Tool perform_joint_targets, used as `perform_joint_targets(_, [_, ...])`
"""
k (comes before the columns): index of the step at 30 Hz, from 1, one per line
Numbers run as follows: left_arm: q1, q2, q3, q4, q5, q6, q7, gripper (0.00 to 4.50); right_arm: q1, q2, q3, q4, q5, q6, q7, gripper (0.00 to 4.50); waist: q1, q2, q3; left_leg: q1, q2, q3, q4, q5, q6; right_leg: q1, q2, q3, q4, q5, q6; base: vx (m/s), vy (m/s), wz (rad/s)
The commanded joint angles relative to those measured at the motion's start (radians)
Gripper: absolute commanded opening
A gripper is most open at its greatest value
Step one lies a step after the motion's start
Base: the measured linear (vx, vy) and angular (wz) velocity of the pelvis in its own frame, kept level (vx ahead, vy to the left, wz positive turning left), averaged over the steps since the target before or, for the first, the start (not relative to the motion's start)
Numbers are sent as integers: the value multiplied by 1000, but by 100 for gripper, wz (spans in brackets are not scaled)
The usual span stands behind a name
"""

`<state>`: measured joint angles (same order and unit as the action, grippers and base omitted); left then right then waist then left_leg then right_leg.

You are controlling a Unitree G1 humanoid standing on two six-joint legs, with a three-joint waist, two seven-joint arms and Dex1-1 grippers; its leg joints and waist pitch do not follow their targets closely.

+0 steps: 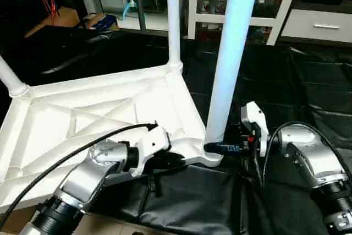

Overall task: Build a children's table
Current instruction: Rotate leg to tighten

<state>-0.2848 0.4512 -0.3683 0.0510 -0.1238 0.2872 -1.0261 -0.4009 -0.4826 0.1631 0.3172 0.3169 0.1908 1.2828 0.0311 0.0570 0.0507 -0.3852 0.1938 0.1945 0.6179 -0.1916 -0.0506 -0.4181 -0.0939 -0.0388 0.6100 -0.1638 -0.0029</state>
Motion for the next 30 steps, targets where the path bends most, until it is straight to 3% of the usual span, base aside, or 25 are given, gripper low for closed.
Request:
perform_joint_targets(1, [-8, 0, -4, -74, -42, -8, -51, 0, -24, 6, -15, 6, 6, 19, -24, 207, -3, -7, -64, 18, 30, -14, -86, -284, 47, 43, -31, 23, -78, -277, -222, 0, 0, 0])
perform_joint_targets(3, [-20, -13, 0, -47, -15, -19, -11, 0, -35, 43, -26, 47, -35, -12, -133, 199, -3, -8, -64, 19, 29, -14, -86, -293, 39, 41, -31, 24, -79, -295, -216, 0, 0, 0])
perform_joint_targets(4, [-45, -36, 8, 3, 27, -44, 55, 0, -49, 78, -34, 95, -83, -50, -250, 199, -8, -8, -62, 15, 27, -15, -87, -301, 29, 41, -32, 23, -81, -318, -208, 0, 0, 0])
perform_joint_targets(5, [-45, -36, 8, 3, 27, -44, 55, 0, -49, 78, -34, 95, -83, -50, -250, 199, -12, -8, -60, 11, 26, -17, -89, -305, 21, 41, -32, 22, -82, -340, -199, 0, 0, 0])
perform_joint_targets(7, [-68, -56, 14, 46, 57, -57, 107, 0, -59, 107, -44, 129, -112, -67, -337, 195, -21, -8, -62, 22, 23, -19, -87, -334, -5, 36, -32, 21, -88, -391, -177, 0, 0, 0])
perform_joint_targets(9, [-106, -84, 24, 113, 94, -68, 181, 0, -73, 149, -61, 169, -138, -76, -450, 194, -26, -8, -60, 20, 23, -20, -89, -351, -3, 34, -30, 21, -90, -400, -169, 0, 0, 0])
perform_joint_targets(10, [-194, -144, 47, 253, 146, -94, 338, 0, -108, 230, -83, 239, -172, -92, -646, 193, -32, -9, -65, 18, 22, -21, -89, -340, -7, 38, -30, 21, -87, -375, -172, 0, 0, 0])
perform_joint_targets(11, [-194, -144, 47, 253, 146, -94, 338, 0, -108, 230, -83, 239, -172, -92, -646, 193, -34, -5, -62, 19, 20, -19, -87, -335, -9, 31, -29, 22, -90, -371, -174, 0, 0, 0])
perform_joint_targets(13, [-241, -177, 66, 325, 162, -101, 421, 0, -131, 271, -91, 285, -190, -108, -742, 192, -34, -9, -72, 17, 17, -21, -85, -301, -20, 41, -32, 21, -83, -324, -180, 0, 0, 0])
perform_joint_targets(17, [-351, -245, 112, 499, 184, -115, 596, 0, -205, 386, -135, 418, -190, -149, -979, 191, -33, -8, -75, 13, 14, -16, -79, -268, 9, 39, -33, 22, -81, -271, -199, 0, 0, 0])
perform_joint_targets(20, [-422, -289, 129, 620, 192, -138, 667, 0, -271, 488, -172, 509, -165, -222, -1106, 191, -28, -6, -81, 10, 14, -15, -74, -192, 26, 45, -35, 20, -70, -165, -230, 0, 0, 0])
perform_joint_targets(23, [-438, -298, 128, 651, 196, -151, 670, 0, -293, 520, -178, 524, -155, -255, -1093, 191, -21, -6, -88, 9, 16, -15, -69, -112, 67, 54, -33, 17, -53, -24, -263, 0, 0, 0])
perform_joint_targets(25, [-450, -302, 128, 682, 197, -177, 666, 0, -306, 549, -183, 506, -128, -306, -1002, 191, -15, -6, -91, 10, 16, -13, -62, -58, 116, 56, -33, 16, -45, 67, -287, 0, 0, 0])
perform_joint_targets(27, [-444, -294, 128, 682, 191, -187, 649, 0, -299, 543, -182, 473, -108, -330, -933, 261, -11, -8, -96, 6, 16, -12, -56, -27, 149, 60, -35, 16, -39, 109, -296, 0, 0, 0])
perform_joint_targets(29, [-436, -283, 126, 680, 183, -201, 621, 0, -291, 528, -178, 449, -100, -333, -884, 264, -8, -11, -95, 2, 16, -10, -53, -15, 179, 59, -36, 17, -37, 127, -303, 0, 0, 0])
perform_joint_targets(30, [-429, -276, 124, 676, 180, -208, 599, 0, -287, 518, -178, 437, -96, -330, -863, 286, -10, -14, -89, -5, 15, -9, -55, -46, 188, 60, -37, 16, -40, 91, -293, 0, 0, 0])
